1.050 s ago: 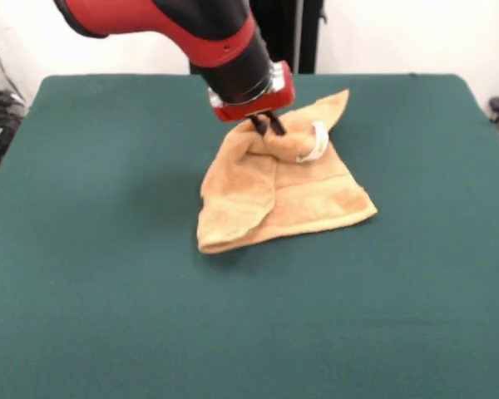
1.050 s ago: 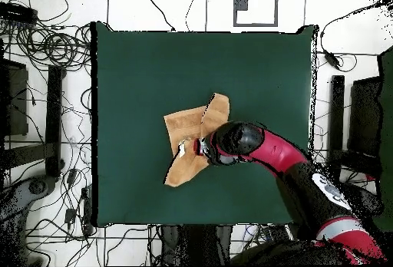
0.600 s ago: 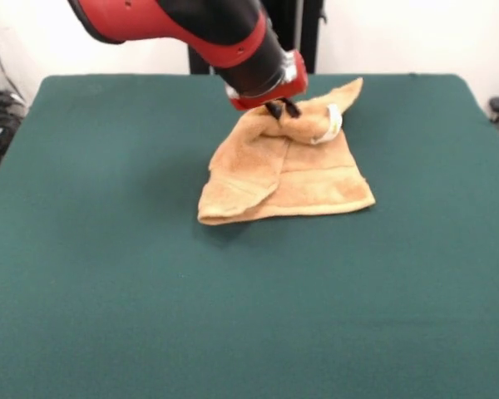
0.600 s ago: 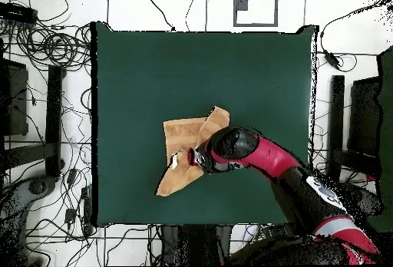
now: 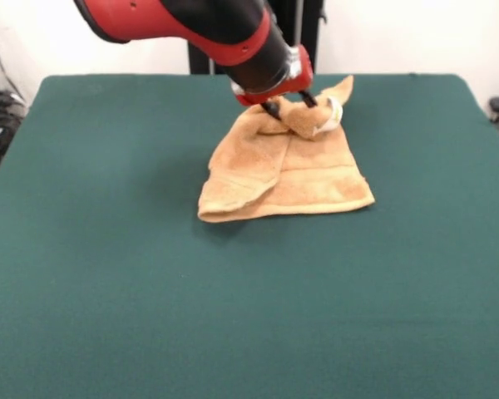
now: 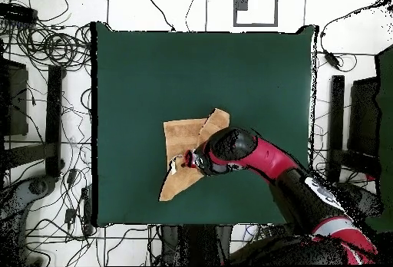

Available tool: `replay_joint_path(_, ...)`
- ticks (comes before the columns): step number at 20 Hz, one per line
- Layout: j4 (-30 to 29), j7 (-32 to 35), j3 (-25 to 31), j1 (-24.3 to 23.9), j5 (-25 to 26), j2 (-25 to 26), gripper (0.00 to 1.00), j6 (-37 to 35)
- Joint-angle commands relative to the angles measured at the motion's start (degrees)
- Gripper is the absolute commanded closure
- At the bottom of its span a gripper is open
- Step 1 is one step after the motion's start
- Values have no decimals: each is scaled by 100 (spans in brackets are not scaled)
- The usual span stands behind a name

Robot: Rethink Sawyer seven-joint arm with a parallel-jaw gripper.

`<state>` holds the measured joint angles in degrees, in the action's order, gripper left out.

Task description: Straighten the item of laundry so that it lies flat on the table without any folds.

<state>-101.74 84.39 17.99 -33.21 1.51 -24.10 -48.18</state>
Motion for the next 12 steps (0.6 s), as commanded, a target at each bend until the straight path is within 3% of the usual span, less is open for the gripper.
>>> replay_joint_path(1, 106, 442, 206, 455, 292, 28, 0, 553)
replay_joint_path(6, 201, 985, -236, 739, 651, -277, 0, 1742)
replay_joint_path(10, 280, 1462, -931, 1348, 1196, -764, 0, 2740)
replay_joint_path(12, 188, 1727, -1222, 1598, 1154, -927, 0, 2942)
